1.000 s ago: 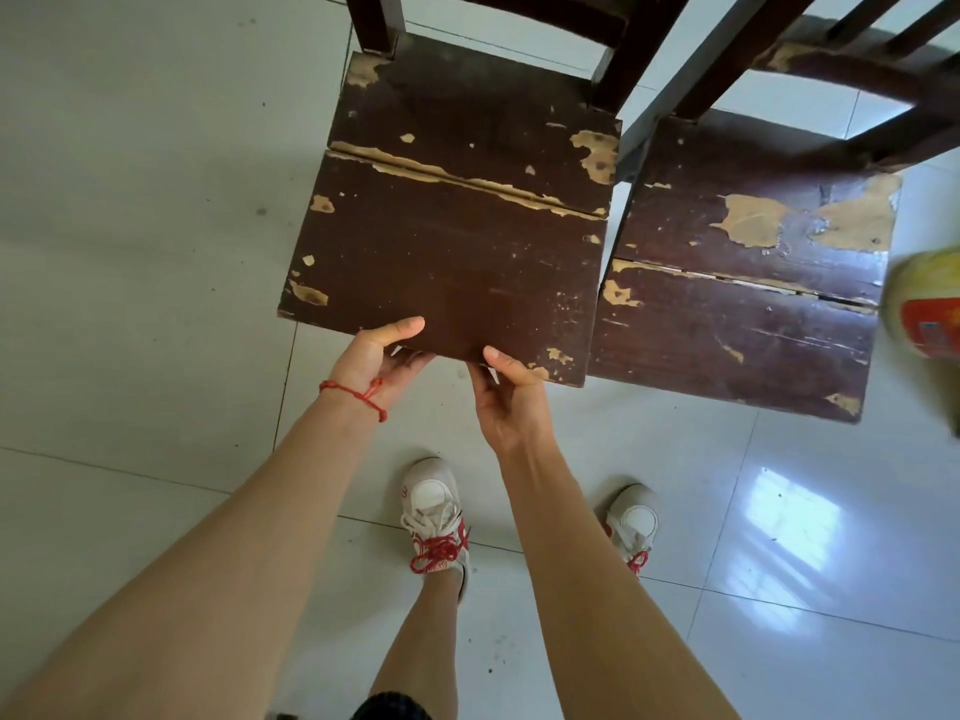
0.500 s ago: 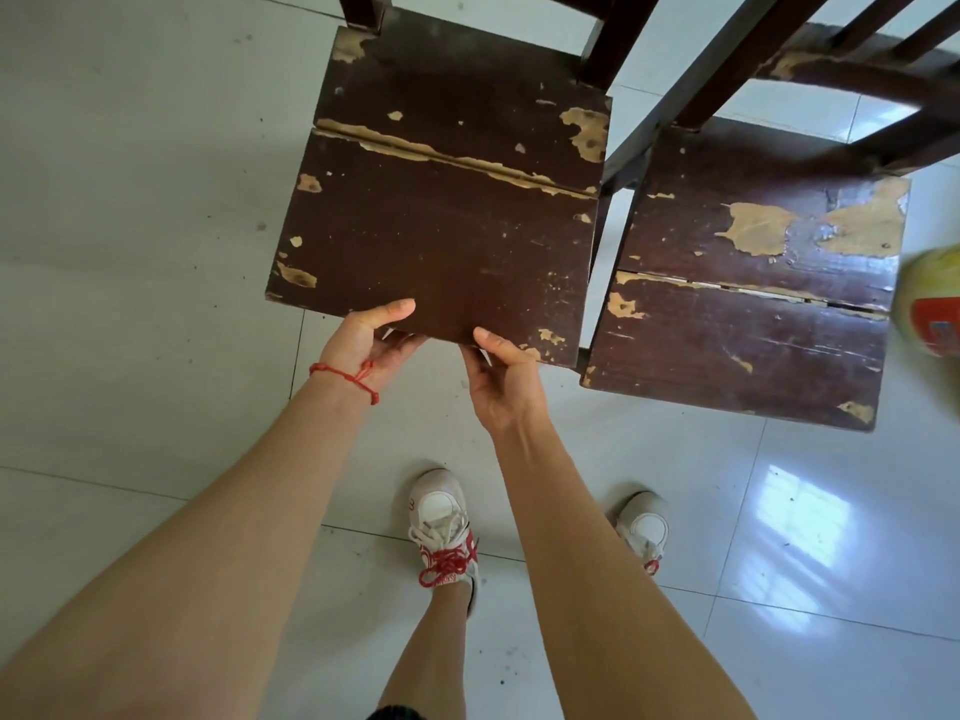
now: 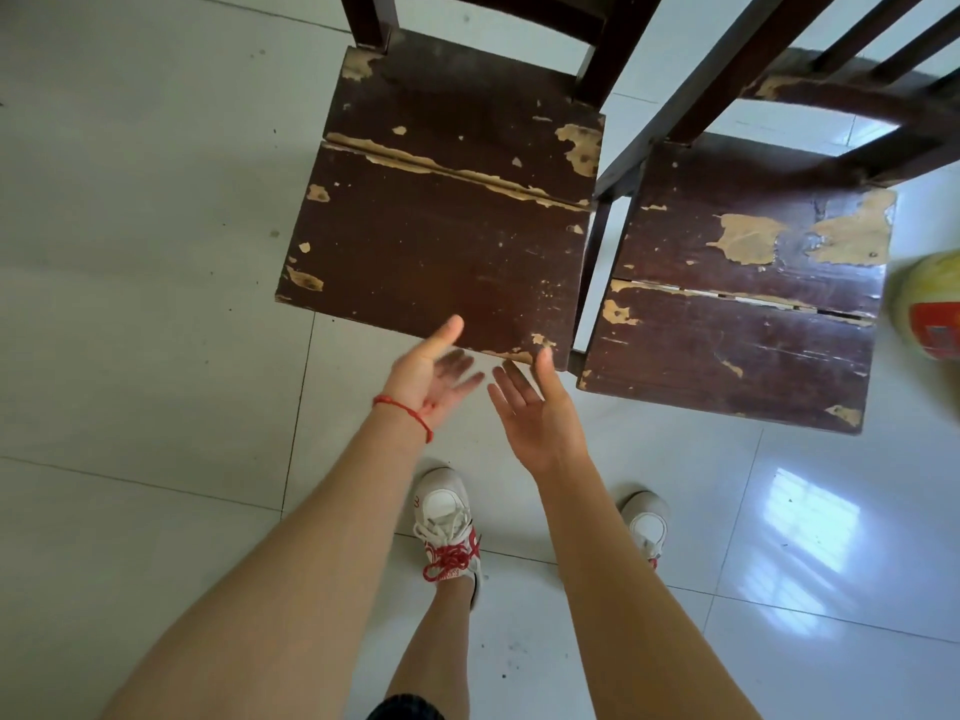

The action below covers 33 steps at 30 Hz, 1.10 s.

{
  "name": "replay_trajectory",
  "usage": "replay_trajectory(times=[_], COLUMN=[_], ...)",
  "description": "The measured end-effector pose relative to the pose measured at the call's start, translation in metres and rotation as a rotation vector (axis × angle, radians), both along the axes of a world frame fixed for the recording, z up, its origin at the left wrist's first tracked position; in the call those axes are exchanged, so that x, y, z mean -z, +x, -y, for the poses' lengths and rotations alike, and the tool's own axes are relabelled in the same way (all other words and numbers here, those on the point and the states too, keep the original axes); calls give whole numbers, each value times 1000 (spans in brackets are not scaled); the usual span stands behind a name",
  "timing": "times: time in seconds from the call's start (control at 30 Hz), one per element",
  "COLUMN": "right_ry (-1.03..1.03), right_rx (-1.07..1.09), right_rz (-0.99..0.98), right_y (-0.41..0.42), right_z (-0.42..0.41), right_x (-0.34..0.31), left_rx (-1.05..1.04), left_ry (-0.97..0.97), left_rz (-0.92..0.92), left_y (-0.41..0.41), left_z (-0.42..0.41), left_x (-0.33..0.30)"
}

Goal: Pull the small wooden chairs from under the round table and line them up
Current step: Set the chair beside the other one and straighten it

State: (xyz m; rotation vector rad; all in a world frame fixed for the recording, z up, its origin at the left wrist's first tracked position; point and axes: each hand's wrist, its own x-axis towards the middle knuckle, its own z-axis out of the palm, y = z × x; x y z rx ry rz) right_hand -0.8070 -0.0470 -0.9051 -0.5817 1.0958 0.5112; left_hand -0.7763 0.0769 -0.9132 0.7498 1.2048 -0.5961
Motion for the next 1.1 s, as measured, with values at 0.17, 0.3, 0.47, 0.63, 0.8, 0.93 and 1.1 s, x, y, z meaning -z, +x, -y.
replay_trajectory(times=[0.17,0.3,0.47,0.63,0.8,0.93,1.1], right_ry=[-100,-171,-227,-212,-210,-207,-219], right_rx=[143,247,414,520,430,437,391], right_rz=[-61,-73,-70,-29,21,115,193], right_y=[-14,-17,-16,-13,-13,-9,0], right_z=[44,82,134,179,190,182,185], right_x=[-7,-8,-8,-4,2,3,7], left_rx=[106,125,82,-76,-142,-161,-176], left_ry=[-106,-160,-195,-121,-41,-5,-11], left_rz=[-31,-30,-51,-68,-35,15,7], left_y=[-11,-13,-21,-20,-15,-5,1], left_z=[61,102,156,184,190,184,184], left_x=[-8,-8,-10,-1,-1,-2,-2])
